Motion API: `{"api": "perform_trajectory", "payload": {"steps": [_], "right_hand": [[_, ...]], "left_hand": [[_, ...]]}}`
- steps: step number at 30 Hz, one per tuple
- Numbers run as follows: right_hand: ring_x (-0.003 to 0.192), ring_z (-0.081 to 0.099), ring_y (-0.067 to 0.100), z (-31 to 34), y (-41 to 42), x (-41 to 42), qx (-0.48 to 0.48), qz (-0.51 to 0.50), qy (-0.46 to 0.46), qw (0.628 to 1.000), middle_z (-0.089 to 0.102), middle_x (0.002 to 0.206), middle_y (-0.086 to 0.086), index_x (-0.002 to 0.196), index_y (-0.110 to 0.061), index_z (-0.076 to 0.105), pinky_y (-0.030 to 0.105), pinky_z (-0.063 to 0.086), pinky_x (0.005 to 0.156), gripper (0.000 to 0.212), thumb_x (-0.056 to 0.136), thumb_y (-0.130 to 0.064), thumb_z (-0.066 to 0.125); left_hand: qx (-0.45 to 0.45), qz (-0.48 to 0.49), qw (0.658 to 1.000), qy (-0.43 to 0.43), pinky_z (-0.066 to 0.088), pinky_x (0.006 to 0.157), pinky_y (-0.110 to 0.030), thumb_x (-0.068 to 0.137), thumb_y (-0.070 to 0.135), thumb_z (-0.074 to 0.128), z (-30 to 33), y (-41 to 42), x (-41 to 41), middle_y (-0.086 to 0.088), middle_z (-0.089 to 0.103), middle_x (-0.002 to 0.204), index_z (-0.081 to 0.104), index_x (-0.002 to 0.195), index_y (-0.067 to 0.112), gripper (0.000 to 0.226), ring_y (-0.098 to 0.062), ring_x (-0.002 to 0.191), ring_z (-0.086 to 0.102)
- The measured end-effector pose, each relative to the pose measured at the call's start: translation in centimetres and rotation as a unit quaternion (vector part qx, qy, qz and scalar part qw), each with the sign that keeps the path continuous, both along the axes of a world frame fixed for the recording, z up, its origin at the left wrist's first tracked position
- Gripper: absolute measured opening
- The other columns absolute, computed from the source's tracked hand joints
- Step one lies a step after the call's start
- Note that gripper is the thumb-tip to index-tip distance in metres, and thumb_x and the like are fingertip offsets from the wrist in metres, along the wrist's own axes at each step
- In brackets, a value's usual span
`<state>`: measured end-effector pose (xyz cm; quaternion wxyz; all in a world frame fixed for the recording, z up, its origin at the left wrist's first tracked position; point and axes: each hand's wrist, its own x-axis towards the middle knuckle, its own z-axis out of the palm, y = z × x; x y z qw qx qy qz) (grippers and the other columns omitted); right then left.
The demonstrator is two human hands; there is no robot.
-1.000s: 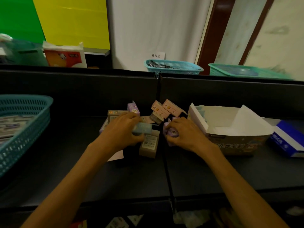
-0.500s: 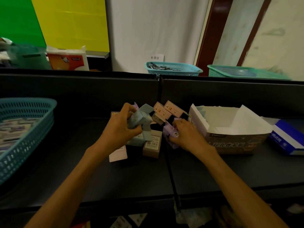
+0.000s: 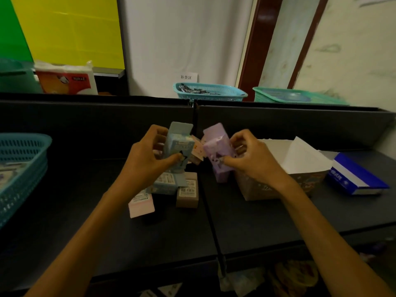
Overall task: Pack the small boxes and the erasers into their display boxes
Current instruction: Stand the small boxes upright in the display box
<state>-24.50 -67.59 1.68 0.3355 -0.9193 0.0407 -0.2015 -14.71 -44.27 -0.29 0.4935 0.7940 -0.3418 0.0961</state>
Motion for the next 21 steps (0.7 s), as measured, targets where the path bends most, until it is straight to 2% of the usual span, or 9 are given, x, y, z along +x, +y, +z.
{"api": "perform_trajectory", "payload": {"steps": [2, 4, 8, 11, 14, 17, 19, 21], "right_hand": [[0.09, 0.057, 0.001, 1.6, -1.2, -1.1, 0.015, 0.018, -0.011, 1.0, 0.05, 0.102, -0.019, 0.121, -0.028, 0.043, 0.011, 0.048, 0.066, 0.054, 0.077, -0.024, 0.074], [0.092, 0.058, 0.001, 2.6, -3.0, -2.0, 0.009, 0.018, -0.022, 1.0, 0.052, 0.103, -0.018, 0.127, -0.03, 0.044, 0.014, 0.049, 0.067, 0.054, 0.081, -0.021, 0.071], [0.095, 0.06, 0.002, 2.8, -7.6, -3.2, 0.033, -0.004, -0.052, 0.998, 0.058, 0.104, -0.014, 0.117, -0.03, 0.051, 0.018, 0.047, 0.073, 0.039, 0.083, -0.022, 0.069], [0.094, 0.059, 0.0, 2.6, -10.7, -3.7, 0.062, -0.025, -0.073, 0.995, 0.06, 0.103, -0.014, 0.112, -0.028, 0.053, 0.015, 0.046, 0.073, 0.035, 0.082, -0.025, 0.07], [0.094, 0.06, 0.0, 2.4, -13.8, -3.6, 0.065, -0.032, -0.074, 0.995, 0.062, 0.104, -0.012, 0.113, -0.025, 0.055, 0.013, 0.045, 0.072, 0.039, 0.079, -0.032, 0.072], [0.095, 0.059, 0.001, 2.0, -16.7, -3.2, 0.061, -0.031, -0.062, 0.996, 0.062, 0.105, -0.011, 0.113, -0.022, 0.056, 0.013, 0.045, 0.073, 0.041, 0.078, -0.034, 0.073], [0.093, 0.059, 0.0, 1.6, -18.5, -2.8, 0.052, -0.03, -0.058, 0.997, 0.06, 0.104, -0.01, 0.112, -0.019, 0.054, 0.014, 0.045, 0.072, 0.038, 0.08, -0.029, 0.073], [0.09, 0.058, 0.001, 1.4, -19.9, -2.3, 0.046, -0.023, -0.053, 0.997, 0.058, 0.105, -0.008, 0.111, -0.019, 0.052, 0.014, 0.047, 0.071, 0.038, 0.08, -0.022, 0.073]], "left_hand": [[-0.004, -0.013, 1.0, 0.003, 0.049, 0.068, -0.014, 0.075, 0.023, 0.074, 0.6, -1.0, -0.1, 0.018, 0.051, 0.106, 0.04, 0.118, 0.032, 0.056, 0.0, 0.093, 0.056], [0.002, -0.028, 1.0, -0.005, 0.05, 0.067, -0.015, 0.074, 0.023, 0.075, 1.1, -2.3, -0.3, 0.023, 0.05, 0.1, 0.036, 0.124, 0.037, 0.065, 0.002, 0.091, 0.057], [0.017, -0.047, 0.998, -0.033, 0.046, 0.059, -0.01, 0.074, 0.024, 0.074, 2.0, -5.5, -0.9, 0.022, 0.05, 0.097, 0.028, 0.136, 0.044, 0.08, 0.006, 0.086, 0.056], [0.004, -0.06, 0.997, -0.043, 0.049, 0.059, -0.011, 0.076, 0.026, 0.072, 2.4, -8.4, -1.3, 0.018, 0.05, 0.102, 0.029, 0.131, 0.046, 0.073, 0.003, 0.087, 0.057], [-0.015, -0.062, 0.997, -0.051, 0.053, 0.066, -0.018, 0.079, 0.026, 0.07, 2.8, -11.6, -1.9, 0.012, 0.053, 0.109, 0.032, 0.132, 0.038, 0.066, -0.002, 0.09, 0.059], [-0.025, -0.059, 0.996, -0.057, 0.051, 0.062, -0.011, 0.081, 0.028, 0.067, 3.4, -14.6, -2.6, 0.017, 0.056, 0.101, 0.033, 0.132, 0.036, 0.062, 0.006, 0.087, 0.06], [-0.028, -0.058, 0.996, -0.054, 0.049, 0.062, -0.006, 0.081, 0.028, 0.067, 3.8, -16.5, -3.0, 0.02, 0.057, 0.096, 0.035, 0.13, 0.036, 0.059, 0.012, 0.085, 0.06], [-0.024, -0.054, 0.997, -0.053, 0.05, 0.064, -0.008, 0.081, 0.027, 0.068, 4.0, -18.1, -3.2, 0.018, 0.059, 0.095, 0.036, 0.129, 0.034, 0.057, 0.01, 0.088, 0.061]]}}
